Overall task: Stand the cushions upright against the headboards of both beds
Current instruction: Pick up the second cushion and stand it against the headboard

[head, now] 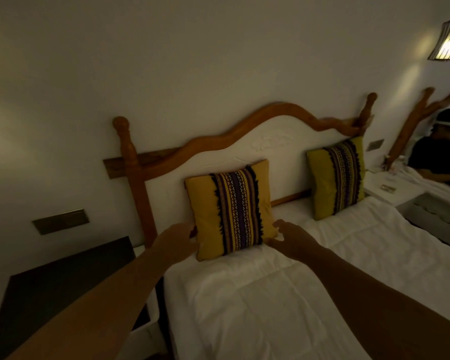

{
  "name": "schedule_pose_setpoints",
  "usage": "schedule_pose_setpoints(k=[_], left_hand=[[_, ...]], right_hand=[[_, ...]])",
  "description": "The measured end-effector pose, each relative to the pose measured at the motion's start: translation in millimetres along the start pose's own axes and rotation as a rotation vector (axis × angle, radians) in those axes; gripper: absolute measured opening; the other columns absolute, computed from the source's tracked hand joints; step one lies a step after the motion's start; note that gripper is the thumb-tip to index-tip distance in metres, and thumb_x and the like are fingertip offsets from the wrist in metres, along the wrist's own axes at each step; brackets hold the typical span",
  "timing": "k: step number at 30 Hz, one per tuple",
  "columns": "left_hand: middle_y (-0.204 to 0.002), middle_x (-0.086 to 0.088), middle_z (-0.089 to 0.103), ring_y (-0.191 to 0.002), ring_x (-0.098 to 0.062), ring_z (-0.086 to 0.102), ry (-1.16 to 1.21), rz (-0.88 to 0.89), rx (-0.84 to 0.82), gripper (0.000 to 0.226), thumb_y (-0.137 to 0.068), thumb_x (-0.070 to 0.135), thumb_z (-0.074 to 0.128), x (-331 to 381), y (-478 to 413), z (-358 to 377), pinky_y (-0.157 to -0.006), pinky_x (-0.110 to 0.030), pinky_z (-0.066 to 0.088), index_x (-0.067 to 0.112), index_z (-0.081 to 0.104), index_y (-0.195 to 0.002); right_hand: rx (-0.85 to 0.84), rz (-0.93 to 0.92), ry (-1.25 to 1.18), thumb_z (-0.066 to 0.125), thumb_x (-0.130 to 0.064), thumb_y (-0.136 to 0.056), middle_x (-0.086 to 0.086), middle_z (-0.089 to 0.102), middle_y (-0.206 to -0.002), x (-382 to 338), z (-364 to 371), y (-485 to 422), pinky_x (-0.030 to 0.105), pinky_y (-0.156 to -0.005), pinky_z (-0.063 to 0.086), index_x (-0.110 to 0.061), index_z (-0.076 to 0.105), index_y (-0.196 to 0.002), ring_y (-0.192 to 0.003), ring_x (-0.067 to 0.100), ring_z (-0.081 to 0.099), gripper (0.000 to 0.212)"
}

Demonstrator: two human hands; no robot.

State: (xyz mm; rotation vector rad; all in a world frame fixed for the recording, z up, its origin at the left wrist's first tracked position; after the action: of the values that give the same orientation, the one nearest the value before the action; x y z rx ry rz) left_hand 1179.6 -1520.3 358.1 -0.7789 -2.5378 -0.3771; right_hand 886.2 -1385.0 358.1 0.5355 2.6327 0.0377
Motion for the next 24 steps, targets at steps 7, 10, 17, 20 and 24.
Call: schedule_pose_setpoints(k=[7,10,17,20,24], left_hand=[[-0.150,-0.011,0.046,-0.136,-0.025,0.044,-0.009,-0.037,0.004,0.067,-0.093,0.043,0.061,-3,-2,-7,-0.110,-0.031,0.032,0.012,0.039,-0.148],[-0.148,-0.012,0.047,-0.135,-0.025,0.044,-0.011,-0.048,0.011,0.066,-0.093,0.046,0.060,-4,-6,-6,-0.108,-0.031,0.032,0.011,0.042,-0.146],[-0.149,-0.011,0.047,-0.135,-0.024,0.045,0.020,-0.033,0.021,0.067,-0.092,0.046,0.062,-11,-28,-5,-0.105,-0.028,0.031,0.012,0.041,-0.147],[-0.149,-0.012,0.047,-0.135,-0.024,0.044,0.067,-0.034,0.026,0.068,-0.091,0.042,0.065,-20,-45,-1,-0.100,-0.024,0.027,0.011,0.041,-0.147],[-0.149,-0.012,0.047,-0.132,-0.022,0.045,0.151,-0.060,0.025,0.067,-0.090,0.038,0.068,-31,-81,10,-0.095,-0.019,0.024,0.011,0.043,-0.145]], right_hand=[[0.039,-0.012,0.007,0.061,-0.062,-0.087,0.009,0.055,-0.142,-6,-16,-2,0.036,-0.101,0.047,-0.018,0.041,-0.146,-0.127,0.025,0.055,0.076],[0.026,-0.009,0.008,0.062,-0.060,-0.087,0.009,0.055,-0.142,-7,-16,-5,0.035,-0.100,0.046,-0.018,0.041,-0.146,-0.127,0.024,0.055,0.075],[-0.033,0.023,-0.055,0.063,-0.055,-0.089,0.009,0.051,-0.147,1,-5,-27,0.036,-0.106,0.044,-0.014,0.040,-0.147,-0.132,0.025,0.051,0.075],[-0.053,0.035,-0.096,0.064,-0.052,-0.089,0.009,0.051,-0.148,6,3,-45,0.038,-0.107,0.044,-0.013,0.041,-0.146,-0.132,0.026,0.051,0.073],[-0.078,0.093,-0.144,0.065,-0.048,-0.090,0.013,0.047,-0.150,15,15,-82,0.041,-0.110,0.042,-0.011,0.035,-0.150,-0.135,0.028,0.048,0.077]])
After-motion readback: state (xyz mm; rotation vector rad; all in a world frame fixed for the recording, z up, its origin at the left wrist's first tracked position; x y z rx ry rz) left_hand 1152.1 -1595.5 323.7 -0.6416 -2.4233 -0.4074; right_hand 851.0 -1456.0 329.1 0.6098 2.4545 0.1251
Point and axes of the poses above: each hand's wrist, its own y-axis away from the middle knuckle, its own z-axis out of the palm, x = y × z, the point moved 2 cm from there along -y, towards the middle knuckle
